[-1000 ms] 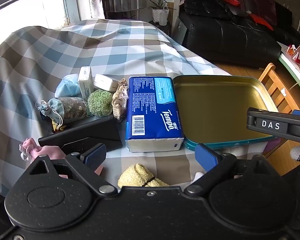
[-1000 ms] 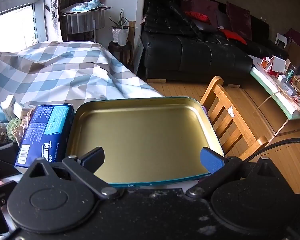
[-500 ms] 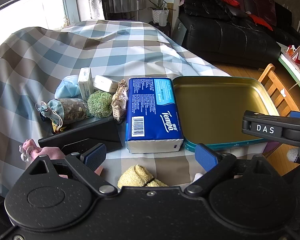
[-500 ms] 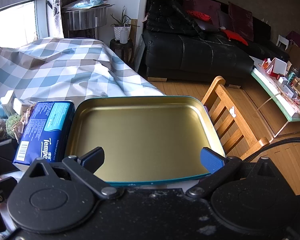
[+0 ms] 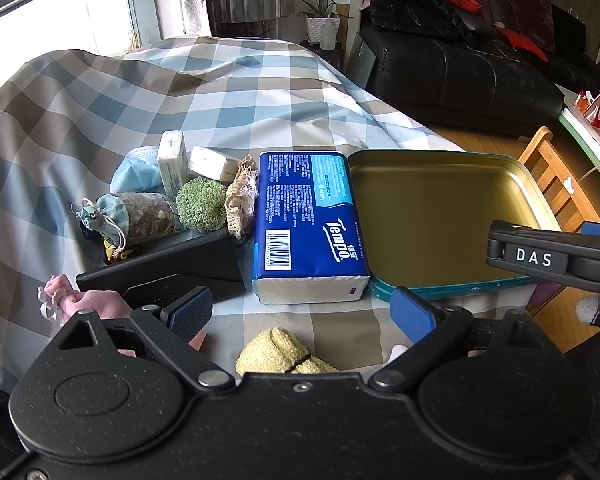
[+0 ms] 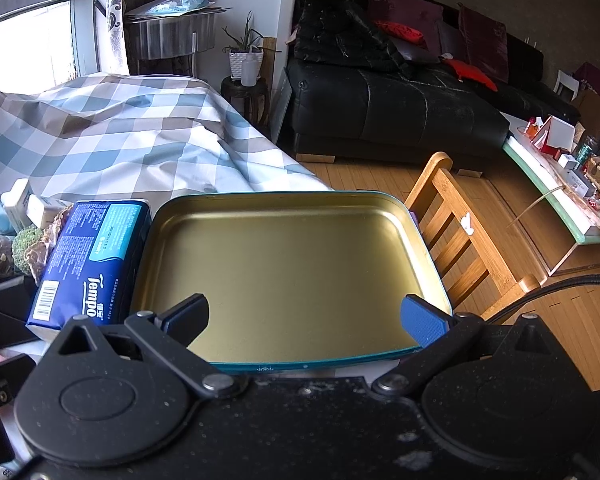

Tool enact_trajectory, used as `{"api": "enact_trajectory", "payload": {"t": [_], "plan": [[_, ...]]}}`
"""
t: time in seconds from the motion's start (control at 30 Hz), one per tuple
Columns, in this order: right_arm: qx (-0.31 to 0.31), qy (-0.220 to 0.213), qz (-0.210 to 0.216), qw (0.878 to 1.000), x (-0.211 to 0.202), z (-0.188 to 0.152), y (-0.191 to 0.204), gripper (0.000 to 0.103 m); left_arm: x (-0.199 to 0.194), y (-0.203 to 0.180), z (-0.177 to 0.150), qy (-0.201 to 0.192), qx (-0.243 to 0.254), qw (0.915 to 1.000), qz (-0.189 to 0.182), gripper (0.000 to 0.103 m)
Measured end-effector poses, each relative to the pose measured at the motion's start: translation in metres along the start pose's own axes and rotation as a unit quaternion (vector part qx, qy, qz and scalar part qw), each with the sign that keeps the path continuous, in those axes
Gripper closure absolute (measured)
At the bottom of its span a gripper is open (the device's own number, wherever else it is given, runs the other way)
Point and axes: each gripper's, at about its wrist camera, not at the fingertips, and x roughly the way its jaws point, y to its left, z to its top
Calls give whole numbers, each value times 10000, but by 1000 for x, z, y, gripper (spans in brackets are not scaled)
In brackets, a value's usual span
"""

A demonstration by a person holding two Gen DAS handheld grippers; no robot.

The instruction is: Organize soft objects

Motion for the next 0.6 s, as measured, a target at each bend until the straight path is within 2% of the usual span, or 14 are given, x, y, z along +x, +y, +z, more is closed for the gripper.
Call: {"api": "enact_trajectory", "payload": {"t": [0.6], "plan": [[-89,31,11,10000,1,-1,4,0,1,1,-2,3,-10,10000,-8,10]]}}
